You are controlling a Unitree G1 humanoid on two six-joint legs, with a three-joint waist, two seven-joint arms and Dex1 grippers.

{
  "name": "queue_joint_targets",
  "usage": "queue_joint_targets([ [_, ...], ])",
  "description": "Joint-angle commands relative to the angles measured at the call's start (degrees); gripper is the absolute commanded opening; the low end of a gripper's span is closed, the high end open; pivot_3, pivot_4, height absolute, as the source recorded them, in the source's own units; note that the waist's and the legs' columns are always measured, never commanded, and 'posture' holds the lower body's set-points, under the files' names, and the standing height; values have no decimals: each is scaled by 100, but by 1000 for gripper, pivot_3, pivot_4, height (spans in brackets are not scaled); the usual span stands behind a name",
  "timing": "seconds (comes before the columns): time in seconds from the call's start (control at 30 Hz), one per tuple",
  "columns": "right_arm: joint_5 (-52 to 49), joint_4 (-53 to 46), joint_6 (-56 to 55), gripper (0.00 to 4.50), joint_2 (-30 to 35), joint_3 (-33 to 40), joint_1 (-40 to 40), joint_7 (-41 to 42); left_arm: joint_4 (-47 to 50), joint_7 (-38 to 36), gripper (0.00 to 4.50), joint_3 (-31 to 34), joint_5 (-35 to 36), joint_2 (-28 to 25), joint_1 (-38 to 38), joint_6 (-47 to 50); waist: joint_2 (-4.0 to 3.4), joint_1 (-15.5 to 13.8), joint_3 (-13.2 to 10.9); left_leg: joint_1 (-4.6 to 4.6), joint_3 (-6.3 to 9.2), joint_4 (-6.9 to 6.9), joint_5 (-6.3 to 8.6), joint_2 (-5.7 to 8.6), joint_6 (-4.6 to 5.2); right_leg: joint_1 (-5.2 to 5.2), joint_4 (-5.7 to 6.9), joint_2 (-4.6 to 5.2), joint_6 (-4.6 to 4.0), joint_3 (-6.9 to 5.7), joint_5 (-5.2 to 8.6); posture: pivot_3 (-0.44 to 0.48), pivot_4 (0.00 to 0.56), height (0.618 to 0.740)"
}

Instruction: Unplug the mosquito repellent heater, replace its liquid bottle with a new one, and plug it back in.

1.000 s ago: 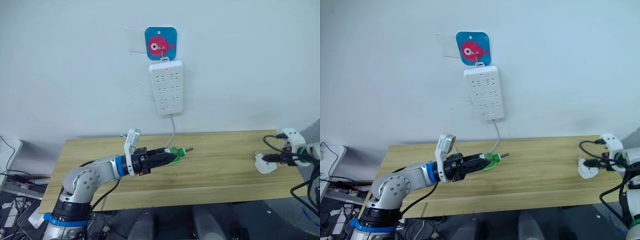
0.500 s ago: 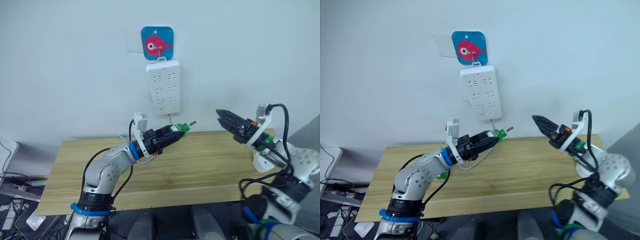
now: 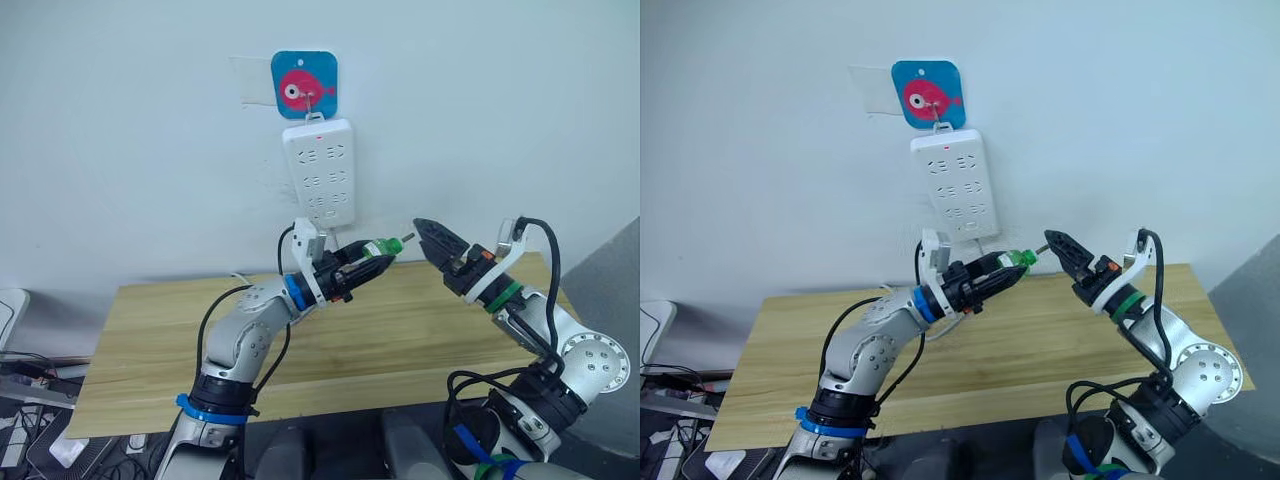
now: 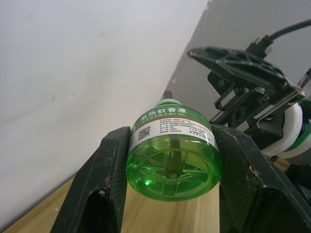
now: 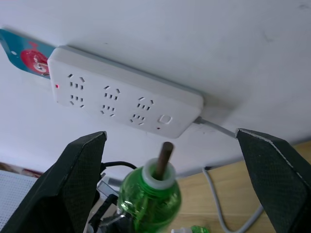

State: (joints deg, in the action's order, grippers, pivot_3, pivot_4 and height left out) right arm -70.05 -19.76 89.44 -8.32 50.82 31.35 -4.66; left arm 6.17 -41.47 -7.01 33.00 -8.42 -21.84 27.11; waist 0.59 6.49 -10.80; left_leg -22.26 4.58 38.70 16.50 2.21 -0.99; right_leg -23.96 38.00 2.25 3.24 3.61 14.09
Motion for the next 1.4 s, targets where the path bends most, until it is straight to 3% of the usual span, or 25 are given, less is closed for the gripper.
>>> queue_joint_targets([
  [0.03,-720,42,-331,4464,-489,-529,-314,-440,156,111,2240,14,-129,130,-43,-287,0,9,0,0,0,0,0,-1,0,0,-1,0,0,0,0,-156,180,740],
  [0.33,-1989,194,-1846,4464,80,-1923,-941,-1438,266,131,2240,-102,-266,199,102,-375,0,8,0,-13,3,1,0,1,1,-5,-5,-1,2,-2,1,-137,179,740],
  [0.37,-2097,201,-2015,4298,167,-2042,-991,-1509,285,137,2240,-100,-268,197,125,-373,0,9,0,-13,2,1,0,1,1,-7,-5,-1,3,-1,1,-137,179,740],
  [0.47,-2384,199,-2403,3535,440,-2393,-1133,-1621,313,148,2240,-95,-269,191,158,-368,0,7,0,-14,3,2,0,1,1,-8,-3,-1,3,-1,1,-137,179,740],
  [0.7,-2862,191,-3123,965,1014,-3053,-1380,-1676,325,153,2240,-133,-268,208,159,-370,1,1,0,-16,3,2,0,1,1,-7,-5,-4,5,-2,3,-133,173,740],
  [0.97,-3095,99,-3429,865,1649,-3708,-1573,-1442,316,71,2240,-226,-301,164,178,-322,1,-4,-1,-16,2,2,0,1,1,-7,-6,-5,5,-1,3,-138,173,740],
  [1.07,-3002,159,-3535,865,1877,-3817,-1611,-1267,200,80,3241,-263,-488,87,147,-417,2,-6,-1,-16,2,2,0,1,1,-7,-6,-5,6,0,3,-138,173,740],
  [1.2,-1701,466,-3794,865,2528,-3823,-1719,-553,144,-14,4494,-357,-872,-210,202,-632,2,-27,-1,-16,2,2,0,0,1,-7,-6,-8,6,-1,3,-123,174,740],
  [1.33,87,663,-4470,865,3038,-4160,-1943,261,203,-194,4494,-568,-1133,-498,356,-785,2,-78,-1,-15,1,2,0,2,1,-5,-10,-7,7,0,4,-118,170,740],
  [1.4,1814,868,-5412,865,3517,-4847,-2114,862,244,-375,4494,-765,-1320,-703,434,-858,2,-94,-1,-15,0,2,0,1,1,-8,-9,-7,8,1,4,-123,167,740],
])
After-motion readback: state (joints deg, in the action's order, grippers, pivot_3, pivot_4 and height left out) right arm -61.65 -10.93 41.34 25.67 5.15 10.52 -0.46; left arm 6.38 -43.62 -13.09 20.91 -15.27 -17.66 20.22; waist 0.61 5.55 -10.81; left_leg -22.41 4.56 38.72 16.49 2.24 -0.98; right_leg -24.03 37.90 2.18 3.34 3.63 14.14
